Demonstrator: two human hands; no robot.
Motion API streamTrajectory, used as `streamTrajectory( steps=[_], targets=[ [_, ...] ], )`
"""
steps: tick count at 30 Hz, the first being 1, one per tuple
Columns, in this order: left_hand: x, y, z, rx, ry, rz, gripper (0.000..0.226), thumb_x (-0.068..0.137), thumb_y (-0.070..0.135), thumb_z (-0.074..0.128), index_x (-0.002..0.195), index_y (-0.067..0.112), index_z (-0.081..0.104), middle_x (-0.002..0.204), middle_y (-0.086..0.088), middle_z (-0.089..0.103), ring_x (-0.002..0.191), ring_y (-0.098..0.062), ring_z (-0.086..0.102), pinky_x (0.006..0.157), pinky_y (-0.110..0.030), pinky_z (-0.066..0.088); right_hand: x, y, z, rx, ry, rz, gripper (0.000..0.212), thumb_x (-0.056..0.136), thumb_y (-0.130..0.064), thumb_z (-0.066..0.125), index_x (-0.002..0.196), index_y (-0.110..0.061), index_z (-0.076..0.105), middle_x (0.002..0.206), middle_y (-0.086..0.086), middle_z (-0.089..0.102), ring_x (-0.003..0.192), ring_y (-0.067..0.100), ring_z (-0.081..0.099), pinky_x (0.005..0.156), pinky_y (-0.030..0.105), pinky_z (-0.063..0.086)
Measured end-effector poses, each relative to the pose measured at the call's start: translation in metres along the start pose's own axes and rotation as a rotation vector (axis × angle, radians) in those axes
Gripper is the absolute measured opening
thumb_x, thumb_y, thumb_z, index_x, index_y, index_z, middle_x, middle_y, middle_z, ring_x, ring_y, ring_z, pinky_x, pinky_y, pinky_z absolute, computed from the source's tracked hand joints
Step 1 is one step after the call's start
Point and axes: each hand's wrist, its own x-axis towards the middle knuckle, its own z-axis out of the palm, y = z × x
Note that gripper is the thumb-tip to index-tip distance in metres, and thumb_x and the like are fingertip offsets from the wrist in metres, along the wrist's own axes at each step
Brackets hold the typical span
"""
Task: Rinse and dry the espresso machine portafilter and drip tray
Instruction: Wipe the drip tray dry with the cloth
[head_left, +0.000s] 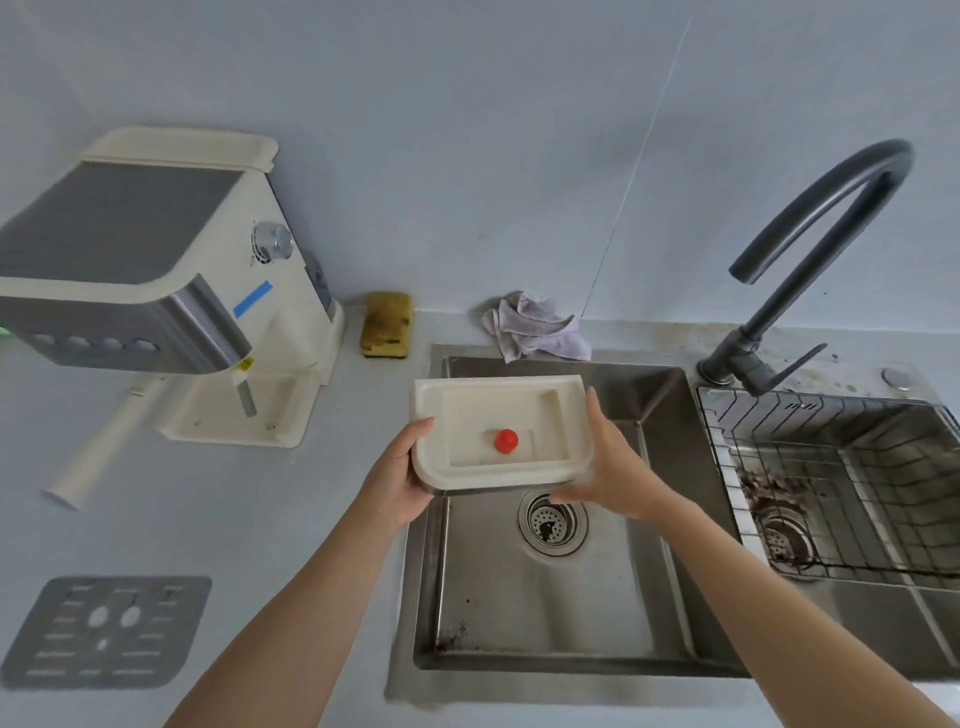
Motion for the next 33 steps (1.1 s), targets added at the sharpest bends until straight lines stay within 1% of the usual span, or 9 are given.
streamTrajectory(
  steps=[2,5,9,12,15,17,21,26,33],
  targets=[
    [-0.007,-0.001,0.001,0.036,0.006,0.019,0.028,0.086,0.027,0.048,0.111,0.019,0.056,0.102,-0.005,0.067,0.095,-0.022,0.062,0.078,-0.037,0.052,-0.009,-0.001,0.004,0.032,0.061,0.002,0.131,0.051,-0.03,0.087,0.147,-0.02,-0.002,0.141,0.002,0.038,0.132,0.024,0.037,0.106,0.044,0.038],
    [-0.017,-0.002,0.003,0.094,0.001,0.066,0.034,0.082,0.032,0.054,0.113,0.019,0.055,0.103,-0.004,0.067,0.09,-0.019,0.067,0.068,-0.032,0.058,-0.022,-0.004,0.008,0.112,0.123,-0.024,0.107,0.053,-0.025,0.085,0.136,-0.026,0.019,0.119,-0.006,0.052,0.112,0.018,0.053,0.088,0.036,0.05],
    [-0.032,-0.004,0.001,0.138,0.062,0.139,0.083,0.065,0.049,0.071,0.136,0.02,0.04,0.126,-0.011,0.058,0.109,-0.027,0.06,0.07,-0.036,0.059,-0.042,-0.015,0.01,0.189,0.137,-0.087,0.099,0.061,-0.015,0.082,0.134,-0.039,0.02,0.106,-0.025,0.048,0.104,0.01,0.052,0.078,0.022,0.043],
    [-0.049,-0.004,0.0,0.184,0.008,0.192,0.106,0.046,0.055,0.084,0.137,0.023,0.038,0.129,-0.011,0.055,0.114,-0.03,0.056,0.07,-0.039,0.059,-0.053,-0.02,0.009,0.199,0.127,-0.124,0.099,0.062,-0.013,0.082,0.123,-0.056,0.016,0.108,-0.026,0.049,0.107,0.01,0.051,0.079,0.021,0.042],
    [-0.072,-0.006,0.001,0.228,-0.051,0.231,0.108,0.039,0.047,0.089,0.132,0.026,0.041,0.12,-0.005,0.059,0.106,-0.024,0.06,0.066,-0.036,0.058,-0.066,-0.026,0.01,0.228,0.086,-0.116,0.107,0.067,-0.01,0.08,0.146,-0.028,0.011,0.111,-0.02,0.042,0.11,0.005,0.041,0.087,0.018,0.033],
    [-0.088,-0.009,-0.001,0.277,-0.072,0.226,0.108,0.039,0.042,0.091,0.132,0.028,0.039,0.121,-0.005,0.058,0.109,-0.024,0.059,0.07,-0.037,0.058,-0.074,-0.028,0.012,0.228,0.057,-0.126,0.107,0.068,-0.009,0.08,0.147,-0.019,0.009,0.11,-0.02,0.041,0.11,0.005,0.04,0.087,0.017,0.031],
    [-0.124,-0.01,-0.008,0.463,-0.098,0.223,0.101,0.041,0.037,0.091,0.128,0.037,0.038,0.126,-0.003,0.053,0.116,-0.023,0.054,0.078,-0.038,0.057,-0.086,-0.035,0.024,0.222,0.025,-0.145,0.107,0.067,-0.008,0.081,0.146,-0.025,0.011,0.112,-0.017,0.043,0.11,0.007,0.043,0.081,0.012,0.033],
    [-0.159,-0.004,-0.024,0.763,-0.051,0.226,0.095,0.052,0.014,0.081,0.126,0.045,0.029,0.126,0.007,0.047,0.115,-0.011,0.05,0.076,-0.026,0.055,-0.091,-0.043,0.047,0.209,0.006,-0.207,0.092,0.064,-0.007,0.082,0.118,-0.049,0.02,0.104,-0.026,0.049,0.095,0.002,0.053,0.069,0.002,0.042],
    [-0.175,-0.005,-0.079,0.986,0.007,0.224,0.1,0.053,0.006,0.079,0.126,0.041,0.021,0.127,0.01,0.039,0.118,-0.006,0.043,0.077,-0.024,0.055,-0.093,-0.06,0.093,0.193,-0.03,-0.203,0.101,0.055,-0.018,0.083,0.136,-0.031,0.024,0.111,-0.014,0.054,0.101,0.012,0.055,0.082,0.027,0.049]
  ],
)
